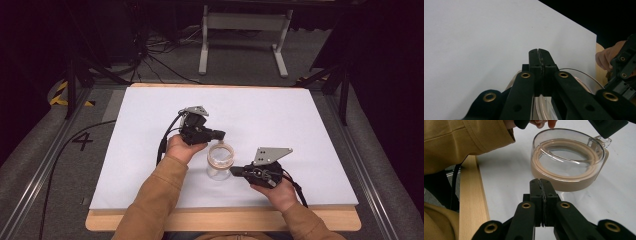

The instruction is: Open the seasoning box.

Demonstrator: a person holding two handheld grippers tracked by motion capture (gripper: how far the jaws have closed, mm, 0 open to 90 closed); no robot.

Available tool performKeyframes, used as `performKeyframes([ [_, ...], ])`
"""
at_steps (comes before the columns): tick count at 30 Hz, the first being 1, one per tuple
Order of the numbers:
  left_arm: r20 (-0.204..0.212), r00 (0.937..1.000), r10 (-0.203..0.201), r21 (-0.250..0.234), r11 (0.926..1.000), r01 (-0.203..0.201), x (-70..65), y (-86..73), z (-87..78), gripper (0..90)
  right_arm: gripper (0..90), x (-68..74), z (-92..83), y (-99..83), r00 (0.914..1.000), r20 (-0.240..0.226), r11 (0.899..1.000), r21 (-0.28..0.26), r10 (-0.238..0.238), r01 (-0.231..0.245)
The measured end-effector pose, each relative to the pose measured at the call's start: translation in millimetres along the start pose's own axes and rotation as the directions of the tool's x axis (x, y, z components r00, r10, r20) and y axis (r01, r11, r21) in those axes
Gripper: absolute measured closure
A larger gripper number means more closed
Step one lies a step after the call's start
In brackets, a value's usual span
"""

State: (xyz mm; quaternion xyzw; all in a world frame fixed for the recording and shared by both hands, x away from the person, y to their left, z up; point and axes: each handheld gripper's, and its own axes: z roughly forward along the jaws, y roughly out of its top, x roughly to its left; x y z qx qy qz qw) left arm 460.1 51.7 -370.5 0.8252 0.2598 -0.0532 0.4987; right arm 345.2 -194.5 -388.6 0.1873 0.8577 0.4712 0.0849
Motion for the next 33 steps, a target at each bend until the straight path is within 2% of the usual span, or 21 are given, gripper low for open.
performKeyframes([
  [8,0.008,0.9999,-0.009,-0.006,0.9999,0.009,1.5,-0.6,0.7,89.7,89.0,0.1,2.6,-0.6,1.0000,0.001,1.000,0.007,0.001,-0.001],
  [11,0.017,0.9995,-0.026,-0.013,0.9996,0.026,2.8,-1.2,1.7,89.7,89.0,-0.1,2.6,-0.6,1.0000,0.001,1.000,0.006,0.005,-0.005],
  [20,0.012,0.9994,-0.032,-0.007,0.9995,0.032,4.3,-1.6,2.3,89.7,89.0,-0.8,1.5,2.5,1.0000,0.003,1.000,-0.020,0.005,-0.005],
  [24,0.012,0.9994,-0.032,-0.007,0.9995,0.032,4.4,-1.7,2.4,89.6,89.0,-1.6,0.6,4.6,1.0000,0.001,0.999,-0.046,0.009,-0.009],
  [27,0.013,0.9994,-0.032,-0.008,0.9995,0.032,4.6,-1.7,2.3,89.6,89.0,-4.2,-0.8,7.1,0.9999,-0.006,0.996,-0.093,0.014,-0.015],
  [29,0.013,0.9994,-0.032,-0.008,0.9995,0.032,4.6,-1.7,2.3,89.7,89.1,-5.0,-0.9,8.0,0.9998,-0.006,0.994,-0.104,0.018,-0.019],
  [33,0.015,0.9993,-0.033,-0.008,0.9994,0.033,4.9,-1.7,2.3,89.6,89.1,-10.4,0.5,7.6,0.9989,-0.021,0.987,-0.155,0.041,-0.044],
])
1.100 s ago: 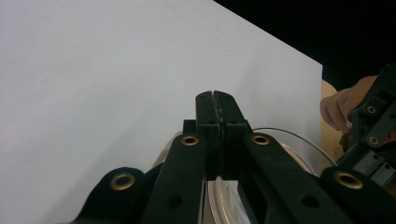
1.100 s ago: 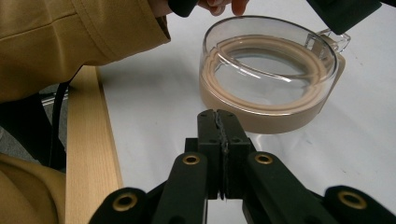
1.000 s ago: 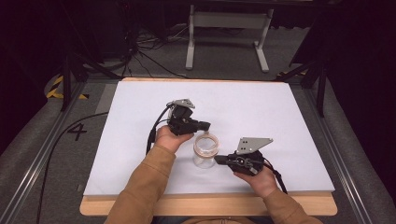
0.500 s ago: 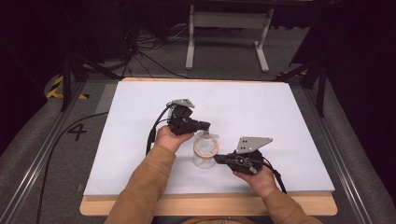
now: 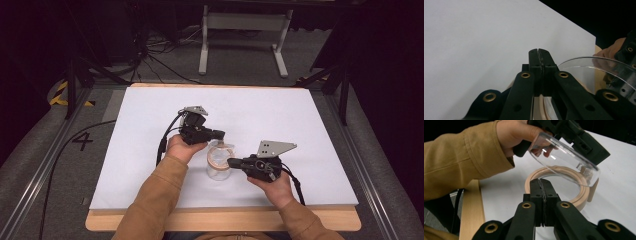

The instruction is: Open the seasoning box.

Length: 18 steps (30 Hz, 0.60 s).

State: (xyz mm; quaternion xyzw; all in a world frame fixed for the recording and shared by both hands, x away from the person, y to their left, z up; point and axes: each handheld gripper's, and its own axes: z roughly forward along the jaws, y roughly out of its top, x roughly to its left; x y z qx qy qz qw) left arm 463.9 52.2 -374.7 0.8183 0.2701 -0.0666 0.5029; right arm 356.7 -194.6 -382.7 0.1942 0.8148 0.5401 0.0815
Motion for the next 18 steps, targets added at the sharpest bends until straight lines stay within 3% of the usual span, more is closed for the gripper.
performKeyframes([
  [8,-0.003,1.0000,0.002,0.001,1.0000,-0.002,0.1,0.0,-0.2,89.6,89.3,-5.8,0.5,-6.5,0.9999,-0.010,0.997,-0.073,0.009,-0.009],
  [18,-0.010,0.9999,0.009,0.005,0.9999,-0.009,-1.1,0.5,-0.2,89.5,89.4,-6.7,-0.4,-9.9,0.9997,0.022,0.995,-0.103,0.004,-0.002],
])
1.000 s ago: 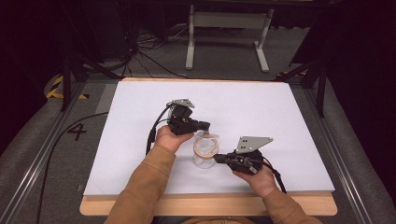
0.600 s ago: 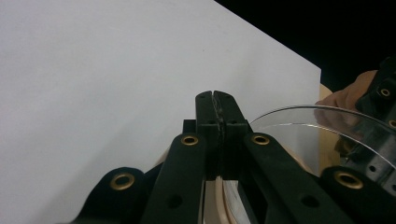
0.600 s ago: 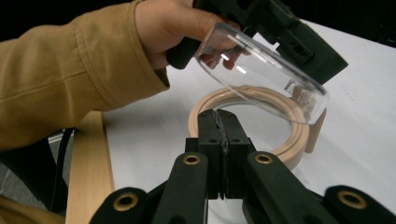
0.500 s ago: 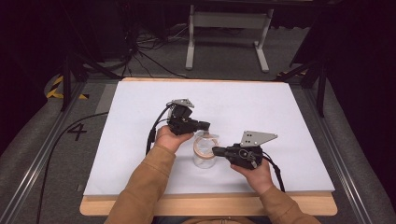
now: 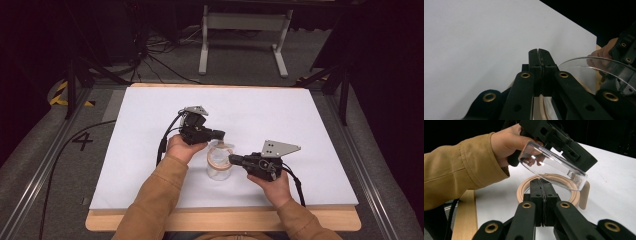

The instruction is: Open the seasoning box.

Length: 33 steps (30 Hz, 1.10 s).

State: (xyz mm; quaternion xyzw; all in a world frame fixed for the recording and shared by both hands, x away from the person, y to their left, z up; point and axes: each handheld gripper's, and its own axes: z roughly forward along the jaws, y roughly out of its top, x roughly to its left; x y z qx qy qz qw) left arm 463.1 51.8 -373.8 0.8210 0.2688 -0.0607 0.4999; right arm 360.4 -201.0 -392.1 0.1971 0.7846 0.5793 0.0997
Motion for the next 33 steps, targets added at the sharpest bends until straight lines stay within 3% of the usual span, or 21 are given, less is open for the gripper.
performKeyframes([
  [8,-0.032,0.9991,0.028,-0.014,0.9995,-0.029,-5.5,2.2,-2.6,85.9,89.4,1.6,0.3,0.7,0.9999,0.009,1.000,0.004,-0.010,0.010],
  [12,-0.058,0.9974,0.042,-0.062,0.9971,-0.045,-9.3,4.8,-16.3,85.9,89.4,1.6,-1.0,2.9,0.9997,0.008,1.000,0.006,-0.022,0.022],
  [15,-0.076,0.9964,0.039,-0.081,0.9957,-0.045,-11.5,3.5,-25.8,85.8,89.4,2.0,-1.1,5.7,0.9992,0.016,0.999,0.002,-0.036,0.036],
  [21,-0.092,0.9954,0.026,-0.098,0.9945,-0.035,-13.7,-5.0,-43.7,85.1,89.4,1.9,-0.6,15.7,0.9930,0.050,0.994,0.011,-0.107,0.107],
  [33,-0.145,0.9895,-0.008,-0.106,0.9944,-0.007,-16.3,-30.0,-77.6,84.6,89.4,-19.3,4.6,34.4,0.9933,0.043,0.994,0.001,-0.107,0.107],
])
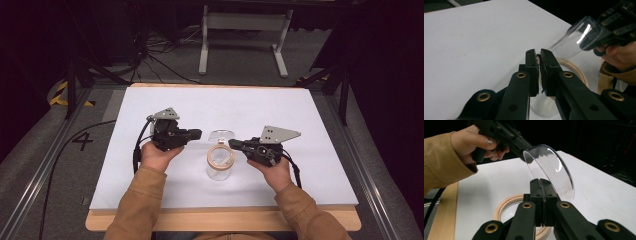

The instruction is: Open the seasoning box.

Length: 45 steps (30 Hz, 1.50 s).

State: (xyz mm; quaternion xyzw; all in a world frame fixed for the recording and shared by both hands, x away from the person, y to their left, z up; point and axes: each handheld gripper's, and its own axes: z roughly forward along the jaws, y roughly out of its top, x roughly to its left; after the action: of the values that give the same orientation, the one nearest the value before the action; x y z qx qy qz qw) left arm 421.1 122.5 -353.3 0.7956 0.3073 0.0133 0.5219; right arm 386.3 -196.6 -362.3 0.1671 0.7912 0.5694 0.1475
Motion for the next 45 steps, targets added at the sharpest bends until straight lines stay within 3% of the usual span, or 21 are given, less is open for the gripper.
performKeyframes([
  [4,-0.023,0.9996,-0.015,-0.003,0.9999,0.015,1.8,-7.5,-8.2,84.0,89.4,-6.7,3.5,3.5,0.9999,-0.002,1.000,-0.007,0.011,-0.011],
  [13,-0.077,0.9968,-0.020,0.049,0.9985,0.024,6.1,-18.4,-18.1,83.5,89.4,-21.5,12.6,1.3,0.9992,0.020,0.999,0.011,0.035,-0.036],
  [18,-0.076,0.9966,-0.031,0.049,0.9982,0.035,6.7,-20.2,-18.8,83.6,89.3,-27.4,13.0,-0.7,0.9977,0.030,0.998,0.015,0.060,-0.061],
  [29,-0.068,0.9976,-0.014,0.054,0.9984,0.018,4.6,-17.5,-17.1,82.8,89.1,-27.6,5.3,4.9,0.9985,0.013,0.999,0.002,0.052,-0.052],
  [33,-0.091,0.9957,0.012,0.077,0.9971,-0.005,5.1,-12.8,-21.5,81.7,81.6,-32.0,-10.8,15.2,0.9997,-0.018,1.000,0.006,0.016,-0.016],
  [36,-0.099,0.9947,0.030,0.087,0.9960,-0.021,6.3,-9.1,-25.1,79.3,74.0,-39.5,-29.3,20.8,0.9993,-0.029,0.999,0.028,0.025,-0.024],
  [38,-0.115,0.9925,0.040,0.090,0.9955,-0.030,6.1,-8.3,-26.4,77.3,71.6,-41.5,-34.0,21.0,0.9994,-0.025,0.998,0.050,0.025,-0.024],
  [39,-0.122,0.9909,0.056,0.092,0.9948,-0.045,7.9,-7.6,-28.1,75.8,67.0,-45.8,-42.9,18.8,0.9999,-0.001,0.997,0.077,0.015,-0.015],
  [41,-0.134,0.9893,0.058,0.094,0.9945,-0.045,9.7,-7.4,-29.5,75.2,64.8,-47.6,-45.7,17.7,0.9999,0.010,0.997,0.077,0.014,-0.014],
  [43,-0.184,0.9826,0.027,0.088,0.9961,-0.011,15.6,-7.3,-32.5,71.7,61.2,-53.7,-54.6,13.9,0.9985,0.039,0.996,0.079,0.039,-0.042],
  [45,-0.199,0.9798,-0.015,0.079,0.9964,0.031,23.4,-7.8,-36.1,69.7,58.0,-57.7,-59.9,10.2,0.9971,0.073,0.995,0.099,0.024,-0.031],
])
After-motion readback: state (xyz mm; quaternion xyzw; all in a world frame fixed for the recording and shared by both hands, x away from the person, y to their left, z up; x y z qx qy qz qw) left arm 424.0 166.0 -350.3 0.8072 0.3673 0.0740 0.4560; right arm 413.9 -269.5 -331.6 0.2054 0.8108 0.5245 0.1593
